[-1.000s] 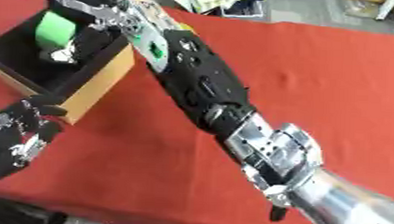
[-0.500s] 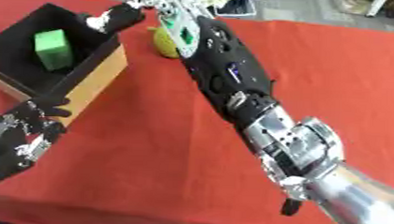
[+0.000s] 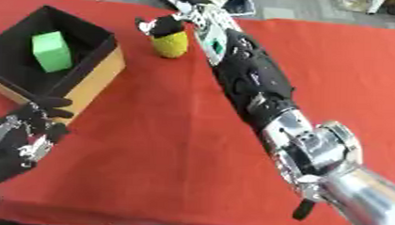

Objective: Pick up objects on the table and place them in the box.

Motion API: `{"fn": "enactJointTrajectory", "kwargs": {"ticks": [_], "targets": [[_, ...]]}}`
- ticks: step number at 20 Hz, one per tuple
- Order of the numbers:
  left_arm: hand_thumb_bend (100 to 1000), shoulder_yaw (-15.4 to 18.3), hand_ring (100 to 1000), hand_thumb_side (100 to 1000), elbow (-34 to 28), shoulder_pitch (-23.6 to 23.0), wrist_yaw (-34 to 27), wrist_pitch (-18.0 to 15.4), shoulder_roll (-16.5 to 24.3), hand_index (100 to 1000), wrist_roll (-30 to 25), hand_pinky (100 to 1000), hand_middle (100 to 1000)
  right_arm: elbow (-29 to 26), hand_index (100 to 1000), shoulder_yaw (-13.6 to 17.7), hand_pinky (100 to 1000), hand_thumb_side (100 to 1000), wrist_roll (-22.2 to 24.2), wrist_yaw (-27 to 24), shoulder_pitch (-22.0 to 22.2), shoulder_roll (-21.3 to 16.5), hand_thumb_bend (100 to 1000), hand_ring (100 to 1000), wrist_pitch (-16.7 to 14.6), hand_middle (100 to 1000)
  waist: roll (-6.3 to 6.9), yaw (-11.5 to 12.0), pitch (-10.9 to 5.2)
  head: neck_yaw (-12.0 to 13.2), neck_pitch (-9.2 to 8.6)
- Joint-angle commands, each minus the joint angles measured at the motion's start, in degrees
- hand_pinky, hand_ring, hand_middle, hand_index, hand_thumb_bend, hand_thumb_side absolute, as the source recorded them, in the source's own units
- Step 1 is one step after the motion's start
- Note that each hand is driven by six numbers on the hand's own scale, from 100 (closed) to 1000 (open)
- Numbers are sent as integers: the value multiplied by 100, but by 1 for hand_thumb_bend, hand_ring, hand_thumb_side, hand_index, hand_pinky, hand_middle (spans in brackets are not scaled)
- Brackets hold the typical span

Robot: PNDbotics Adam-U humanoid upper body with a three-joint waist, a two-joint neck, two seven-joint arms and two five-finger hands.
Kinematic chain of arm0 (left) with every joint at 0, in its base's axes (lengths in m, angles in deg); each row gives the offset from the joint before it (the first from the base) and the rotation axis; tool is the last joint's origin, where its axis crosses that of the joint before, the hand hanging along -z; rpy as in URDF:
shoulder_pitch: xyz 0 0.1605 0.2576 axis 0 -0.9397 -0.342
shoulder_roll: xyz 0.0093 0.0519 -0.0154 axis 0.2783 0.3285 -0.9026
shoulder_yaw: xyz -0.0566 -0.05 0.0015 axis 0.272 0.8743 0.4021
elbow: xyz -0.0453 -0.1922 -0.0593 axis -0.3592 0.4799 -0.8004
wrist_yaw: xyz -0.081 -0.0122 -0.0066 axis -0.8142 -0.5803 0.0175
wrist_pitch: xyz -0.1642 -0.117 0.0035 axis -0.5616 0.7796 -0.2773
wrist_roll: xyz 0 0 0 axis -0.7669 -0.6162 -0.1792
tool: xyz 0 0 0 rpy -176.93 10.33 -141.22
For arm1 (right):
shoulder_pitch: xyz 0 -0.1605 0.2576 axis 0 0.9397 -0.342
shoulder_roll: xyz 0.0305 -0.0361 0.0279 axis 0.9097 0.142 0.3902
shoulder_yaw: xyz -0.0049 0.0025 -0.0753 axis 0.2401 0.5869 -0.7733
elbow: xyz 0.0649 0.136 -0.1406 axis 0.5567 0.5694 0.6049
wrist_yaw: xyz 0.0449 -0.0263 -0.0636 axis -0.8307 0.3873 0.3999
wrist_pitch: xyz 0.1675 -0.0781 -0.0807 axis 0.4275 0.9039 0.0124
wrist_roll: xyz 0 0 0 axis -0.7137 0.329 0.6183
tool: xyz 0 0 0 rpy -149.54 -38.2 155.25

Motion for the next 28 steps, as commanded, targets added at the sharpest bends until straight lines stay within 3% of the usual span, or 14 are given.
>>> {"fn": "enactJointTrajectory", "kwargs": {"ticks": [1, 6, 9, 12, 13, 19, 28], "targets": [[346, 25, 762, 543, -100, 32, 1, -6, 40, 812, 19, 625, 780, 242, 955, 133, 797, 480, -109, 302, -84, -96, 264, 848, 153, 920, 37, 6, -87, 12, 28], [345, 27, 762, 544, -104, 30, -4, -4, 39, 812, 18, 625, 780, 502, 892, 212, 794, 444, -142, 584, -26, -55, 235, 839, 190, 843, 33, -1, -86, 24, 28], [344, 26, 762, 544, -103, 30, -5, -5, 38, 812, 17, 625, 780, 488, 769, 198, 779, 329, -107, 679, -23, -40, 188, 805, 102, 733, 31, -11, -90, 31, 28], [343, 26, 762, 545, -101, 27, -5, -3, 36, 812, 17, 625, 780, 422, 650, 184, 758, 122, -189, 744, -16, -28, 100, 760, 37, 594, 31, -7, -90, 36, 28], [343, 27, 762, 545, -101, 27, -6, -4, 36, 812, 18, 625, 780, 395, 601, 177, 747, 100, -233, 759, -10, -23, 100, 741, 16, 549, 32, -6, -89, 38, 28], [341, 28, 763, 546, -99, 26, -7, -4, 34, 812, 17, 626, 780, 211, 450, 126, 695, 100, -601, 896, 13, -8, 100, 665, -111, 415, 37, -25, -87, 45, 28], [338, 30, 763, 546, -99, 19, -7, -2, 43, 812, 18, 626, 781, -122, 412, 45, 661, 100, -1210, 631, -31, -21, 100, 629, -220, 377, 58, -52, -108, 48, 28]]}}
